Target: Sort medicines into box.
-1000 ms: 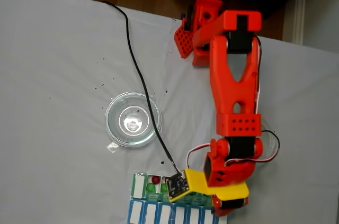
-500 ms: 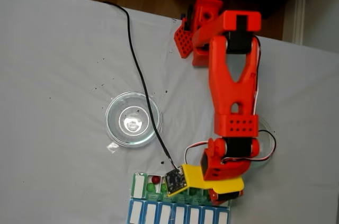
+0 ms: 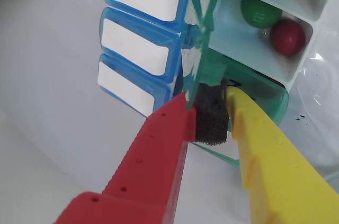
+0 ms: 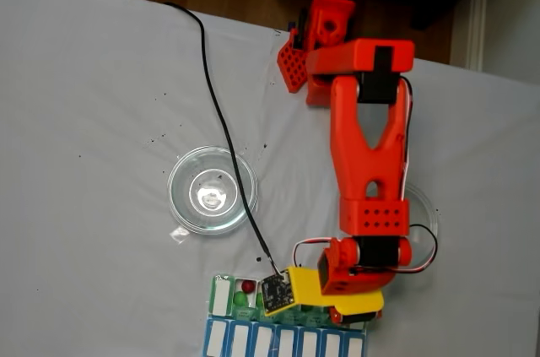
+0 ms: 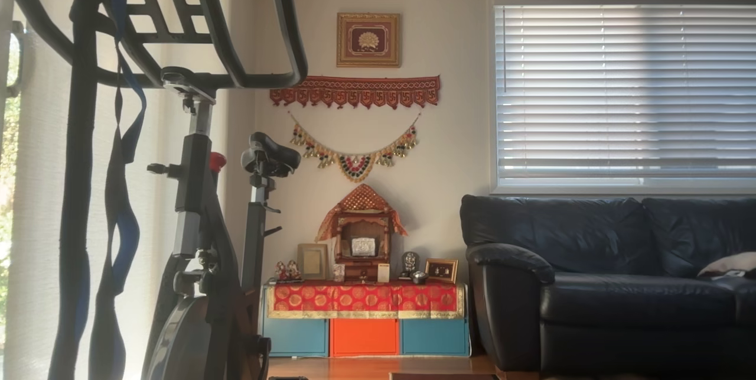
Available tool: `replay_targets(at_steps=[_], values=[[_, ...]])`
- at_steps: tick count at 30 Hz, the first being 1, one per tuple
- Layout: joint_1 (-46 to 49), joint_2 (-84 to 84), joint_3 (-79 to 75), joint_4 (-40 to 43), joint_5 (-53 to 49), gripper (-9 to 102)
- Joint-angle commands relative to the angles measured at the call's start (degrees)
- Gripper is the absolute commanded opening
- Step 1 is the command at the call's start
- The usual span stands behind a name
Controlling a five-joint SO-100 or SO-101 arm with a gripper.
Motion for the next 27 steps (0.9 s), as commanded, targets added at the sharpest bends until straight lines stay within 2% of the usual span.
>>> replay_targets(at_steps=[1, 13, 20, 27], values=[[-1.05, -1.67, -1.93, 3.08, -0.26, 1], [-2.20, -7.73, -9.84, 19.25, -1.93, 1], [-2.46, -9.40, -11.25, 20.30, -0.88, 1], [-1.76, 11.16, -5.80, 18.11, -0.79, 1]])
